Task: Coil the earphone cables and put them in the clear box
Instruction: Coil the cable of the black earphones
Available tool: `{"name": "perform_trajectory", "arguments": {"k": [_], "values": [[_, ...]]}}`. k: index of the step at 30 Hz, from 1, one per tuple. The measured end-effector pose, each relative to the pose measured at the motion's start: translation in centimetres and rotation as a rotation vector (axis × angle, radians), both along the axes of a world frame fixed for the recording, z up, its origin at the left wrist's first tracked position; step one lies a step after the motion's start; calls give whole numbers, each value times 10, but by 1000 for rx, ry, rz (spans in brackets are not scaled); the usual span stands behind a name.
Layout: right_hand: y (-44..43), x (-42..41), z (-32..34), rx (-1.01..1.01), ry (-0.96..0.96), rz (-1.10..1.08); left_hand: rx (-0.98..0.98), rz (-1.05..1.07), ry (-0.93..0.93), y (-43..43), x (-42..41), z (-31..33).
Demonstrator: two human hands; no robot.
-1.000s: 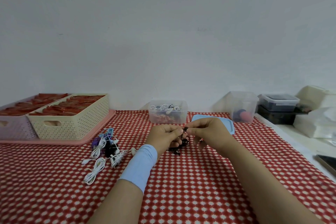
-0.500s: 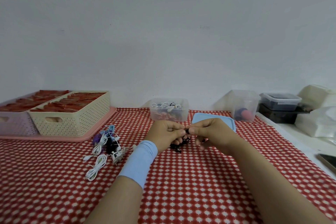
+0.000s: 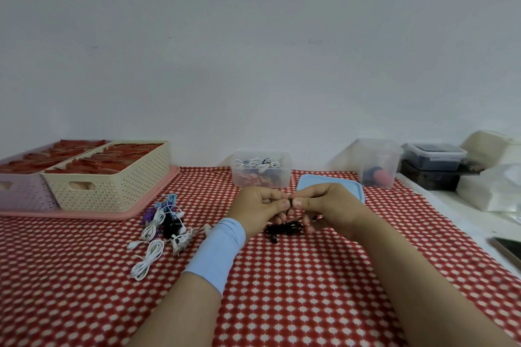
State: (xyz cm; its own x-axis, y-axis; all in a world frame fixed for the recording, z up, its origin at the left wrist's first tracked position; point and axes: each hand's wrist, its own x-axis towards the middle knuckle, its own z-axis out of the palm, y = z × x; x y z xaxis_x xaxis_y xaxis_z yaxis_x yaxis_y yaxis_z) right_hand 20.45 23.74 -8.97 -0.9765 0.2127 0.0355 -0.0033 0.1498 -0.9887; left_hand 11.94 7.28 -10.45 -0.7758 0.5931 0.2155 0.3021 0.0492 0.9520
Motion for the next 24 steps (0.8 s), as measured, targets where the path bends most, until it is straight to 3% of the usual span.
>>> {"name": "perform_trajectory", "arguments": {"k": [6,11,24], "values": [[-10,-8,-2,74,165,-107,105,65,-156,1,-1,-2],[-7,-4,0,147,195,-103,121,23,-238,-1,-1,-2],[-3,3,4,45,21,57,-25,-44,-25,-10,-2,6]]}}
